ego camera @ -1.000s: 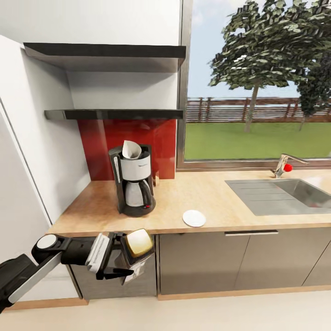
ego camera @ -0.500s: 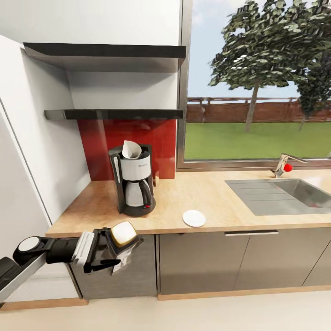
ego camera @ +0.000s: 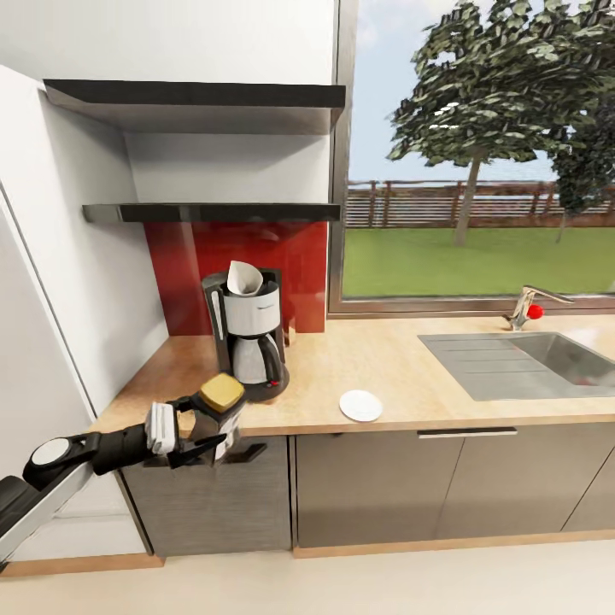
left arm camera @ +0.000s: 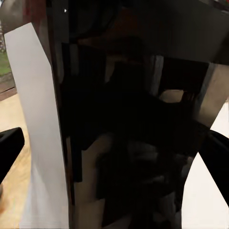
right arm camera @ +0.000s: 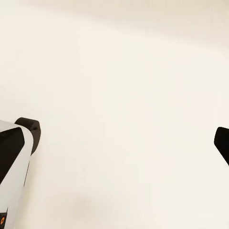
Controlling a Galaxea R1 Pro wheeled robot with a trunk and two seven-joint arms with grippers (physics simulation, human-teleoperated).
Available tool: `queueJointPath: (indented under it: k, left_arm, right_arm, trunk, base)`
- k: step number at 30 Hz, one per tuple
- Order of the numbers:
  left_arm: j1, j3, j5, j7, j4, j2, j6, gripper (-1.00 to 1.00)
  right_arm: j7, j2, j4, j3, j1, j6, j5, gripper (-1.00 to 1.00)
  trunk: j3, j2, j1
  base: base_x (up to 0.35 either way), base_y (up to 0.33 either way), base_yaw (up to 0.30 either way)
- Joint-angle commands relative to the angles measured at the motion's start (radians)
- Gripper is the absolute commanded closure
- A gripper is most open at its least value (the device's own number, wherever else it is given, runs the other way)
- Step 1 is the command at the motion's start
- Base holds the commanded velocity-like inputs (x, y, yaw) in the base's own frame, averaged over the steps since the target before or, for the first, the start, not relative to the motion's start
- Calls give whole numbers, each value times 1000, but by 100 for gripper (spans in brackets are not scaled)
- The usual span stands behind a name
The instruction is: Set up a coffee station on the kitchen countertop: keep the coffee maker on the countertop, move the bottle of coffee from the kitchen shelf to the counter next to the coffee maker, place a paper coffee filter on top of the coffee maker, put the saucer next to the coffee maker with the coffee cup on the saucer, and place the electric kettle next to the coffee maker.
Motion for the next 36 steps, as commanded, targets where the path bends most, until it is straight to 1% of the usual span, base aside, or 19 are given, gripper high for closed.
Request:
queueJointPath:
  k: [1,8,9,11,12,13,14,15,16,17,19,21,22,23,24,27,29,33,36]
  left_arm:
    - [-1,8,2,1,1,1,-7,100]
    - [2,86,3,5,23,-1,-13,100]
    - [13,110,3,5,33,-1,-13,100]
    - [47,174,3,5,43,-3,-14,100]
    - [57,194,3,5,45,-6,-14,100]
    - [77,242,3,5,48,-22,-13,100]
    - [86,265,2,5,49,-33,-13,100]
    - [106,317,2,5,52,-68,-13,100]
    - [111,329,2,5,54,-81,-13,100]
    - [117,345,1,6,59,-105,-13,100]
    - [122,356,1,12,63,-131,-13,100]
    - [124,363,0,33,66,-155,-13,100]
    - [126,369,-1,75,68,-173,-13,100]
    - [127,372,-1,102,68,-179,-13,100]
    - [128,374,-2,148,68,-189,-14,100]
    - [128,377,-2,190,68,-197,-14,100]
    - [129,380,-3,230,70,-204,-14,100]
    - [129,382,-3,237,71,-206,-14,100]
    - [129,382,-3,240,71,-207,-14,100]
  right_arm:
    - [8,1,4,7,-1,-4,-11,-100]
    - [8,1,4,7,-1,-4,-11,-100]
    - [8,1,4,7,-1,-4,-11,-100]
    - [8,1,4,7,-2,-4,-11,-100]
    - [8,1,4,7,-2,-4,-11,-100]
    - [8,1,4,7,-1,-4,-11,-100]
    - [8,1,4,7,-1,-4,-11,-100]
    - [8,1,4,7,-1,-4,-11,-100]
    - [8,1,4,7,-2,-4,-11,-100]
    - [8,1,4,7,-2,-4,-11,-100]
    - [8,1,4,7,-2,-4,-11,-100]
    - [8,1,4,7,-2,-4,-11,-100]
    - [8,1,4,7,-1,-4,-11,-100]
    - [8,1,4,7,-1,-4,-11,-100]
    - [8,1,4,7,-1,-4,-11,-100]
    - [8,1,4,7,-1,-5,-12,-100]
    - [8,1,4,7,-1,-4,-18,-100]
    - [8,1,4,7,-1,-4,-19,-100]
    - [8,1,4,7,-1,-4,-20,-100]
  trunk:
    - [-2,-2,0]
    - [-2,-2,0]
    - [-2,-2,0]
    - [-2,-2,0]
    - [-2,-2,0]
    - [-2,-2,0]
    - [-2,-2,0]
    - [-2,-2,0]
    - [-2,-2,0]
    - [-2,-2,0]
    - [-2,-2,0]
    - [-2,-2,0]
    - [-2,-2,0]
    - [-2,-2,0]
    - [-2,-2,0]
    - [-2,-2,0]
    - [-2,-2,0]
    - [-2,-2,0]
    - [-11,-23,12]
  base:
    - [0,0,0]
    - [0,0,0]
    - [0,0,0]
    - [0,0,0]
    - [0,0,0]
    - [0,0,0]
    - [0,0,0]
    - [0,0,0]
    - [0,0,0]
    - [0,0,0]
    - [0,0,0]
    - [0,0,0]
    - [0,0,0]
    - [0,0,0]
    - [0,0,0]
    - [0,0,0]
    - [0,0,0]
    - [0,0,0]
    - [0,0,0]
